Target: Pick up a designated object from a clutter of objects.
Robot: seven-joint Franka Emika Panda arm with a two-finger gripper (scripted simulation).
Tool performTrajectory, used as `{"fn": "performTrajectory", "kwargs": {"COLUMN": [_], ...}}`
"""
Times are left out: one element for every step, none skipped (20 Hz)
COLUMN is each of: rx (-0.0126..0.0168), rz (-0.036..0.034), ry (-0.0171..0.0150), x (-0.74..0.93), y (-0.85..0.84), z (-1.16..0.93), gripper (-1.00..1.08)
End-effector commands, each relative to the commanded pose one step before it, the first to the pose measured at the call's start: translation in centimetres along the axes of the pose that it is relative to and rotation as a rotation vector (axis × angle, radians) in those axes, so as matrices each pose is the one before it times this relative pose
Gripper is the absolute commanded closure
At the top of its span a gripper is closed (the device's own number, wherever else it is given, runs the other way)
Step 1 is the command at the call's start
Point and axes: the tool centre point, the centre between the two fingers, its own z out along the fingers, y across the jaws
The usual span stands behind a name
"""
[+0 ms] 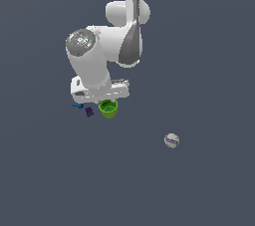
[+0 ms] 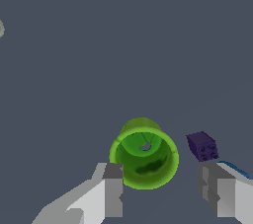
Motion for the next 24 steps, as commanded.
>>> {"fn": "performTrajectory", "kwargs": {"rx": [0.01571, 0.00556, 0.00526, 0.00493, 0.00458, 0.00423, 0.00385, 0.00348, 0.00308, 0.0027, 0.00226, 0.00193, 0.00146, 0.00099, 0.0007, 0.0, -0.00059, 0.0, 0.0, 0.0, 0.0, 0.0, 0.00021, 0.0], "rz": [-0.01797, -0.00578, -0.00535, -0.00492, -0.0045, -0.00409, -0.00368, -0.00328, -0.00288, -0.0025, -0.00208, -0.00176, -0.00132, -0.0009, -0.00064, 0.0, 0.00197, 0.0, 0.0, 0.0, 0.0, 0.0, -0.00064, 0.0], "ry": [-0.02059, -0.00704, -0.00647, -0.00591, -0.00537, -0.00485, -0.00434, -0.00385, -0.00336, -0.0029, -0.00241, -0.00203, -0.00152, -0.00103, -0.00073, 0.0, 0.00023, 0.0, 0.0, 0.0, 0.0, 0.0, -0.00018, 0.0], "x": [-0.792, -0.301, -0.291, -0.279, -0.265, -0.248, -0.23, -0.21, -0.189, -0.166, -0.144, -0.116, -0.093, -0.069, -0.037, -0.022, 0.049, -0.001, -0.003, -0.006, -0.009, -0.013, -0.001, -0.025], "y": [1.425, 0.485, 0.446, 0.409, 0.373, 0.337, 0.302, 0.268, 0.234, 0.201, 0.17, 0.137, 0.107, 0.077, 0.044, 0.018, -0.067, 0.001, 0.004, 0.007, 0.009, 0.011, -0.009, 0.014], "z": [2.243, 0.769, 0.715, 0.66, 0.606, 0.553, 0.499, 0.446, 0.392, 0.34, 0.286, 0.238, 0.182, 0.127, 0.083, 0.013, -0.101, 0.031, 0.094, 0.157, 0.22, 0.282, 0.356, 0.406], "gripper": [-0.2, -0.2, -0.2, -0.2, -0.2, -0.2, -0.2, -0.2, -0.2, -0.2, -0.2, -0.2, -0.2, -0.2, -0.2, -0.2, -0.2, -0.2, -0.2, -0.2, -0.2, -0.2, -0.2, -0.2]}}
